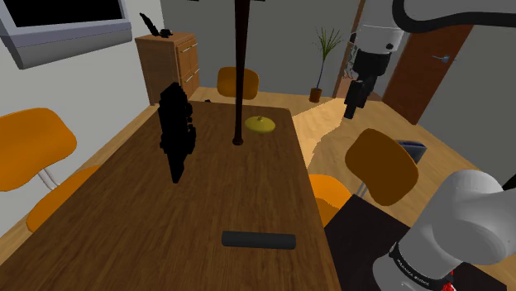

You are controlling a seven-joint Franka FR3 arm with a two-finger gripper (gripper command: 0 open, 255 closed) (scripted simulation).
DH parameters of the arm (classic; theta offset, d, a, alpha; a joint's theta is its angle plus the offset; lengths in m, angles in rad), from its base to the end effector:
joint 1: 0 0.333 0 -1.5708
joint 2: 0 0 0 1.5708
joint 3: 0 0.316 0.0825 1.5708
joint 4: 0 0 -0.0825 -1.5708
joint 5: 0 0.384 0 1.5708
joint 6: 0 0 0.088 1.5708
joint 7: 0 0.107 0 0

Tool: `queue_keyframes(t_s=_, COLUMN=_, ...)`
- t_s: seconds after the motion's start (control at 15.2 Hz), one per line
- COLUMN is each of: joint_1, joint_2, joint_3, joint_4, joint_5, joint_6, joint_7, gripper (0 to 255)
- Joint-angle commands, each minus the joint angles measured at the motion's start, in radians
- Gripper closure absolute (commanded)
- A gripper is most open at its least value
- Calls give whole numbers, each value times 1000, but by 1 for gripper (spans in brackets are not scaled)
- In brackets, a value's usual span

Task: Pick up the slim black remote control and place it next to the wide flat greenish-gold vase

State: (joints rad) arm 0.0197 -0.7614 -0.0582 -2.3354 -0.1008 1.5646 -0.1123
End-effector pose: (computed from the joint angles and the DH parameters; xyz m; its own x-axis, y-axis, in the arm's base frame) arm 0.3126 -0.0282 0.5917 0.9959 0.0893 -0.0170 0.0902 -0.9942 0.0591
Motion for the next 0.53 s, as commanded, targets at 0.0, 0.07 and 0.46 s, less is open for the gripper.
queue_keyframes(t_s=0.0, joint_1=0, joint_2=0, joint_3=0, joint_4=0, joint_5=0, joint_6=0, joint_7=0, gripper=0)
queue_keyframes(t_s=0.07, joint_1=12, joint_2=5, joint_3=9, joint_4=-19, joint_5=11, joint_6=22, joint_7=0, gripper=0)
queue_keyframes(t_s=0.46, joint_1=90, joint_2=50, joint_3=64, joint_4=-117, joint_5=75, joint_6=156, joint_7=-2, gripper=0)
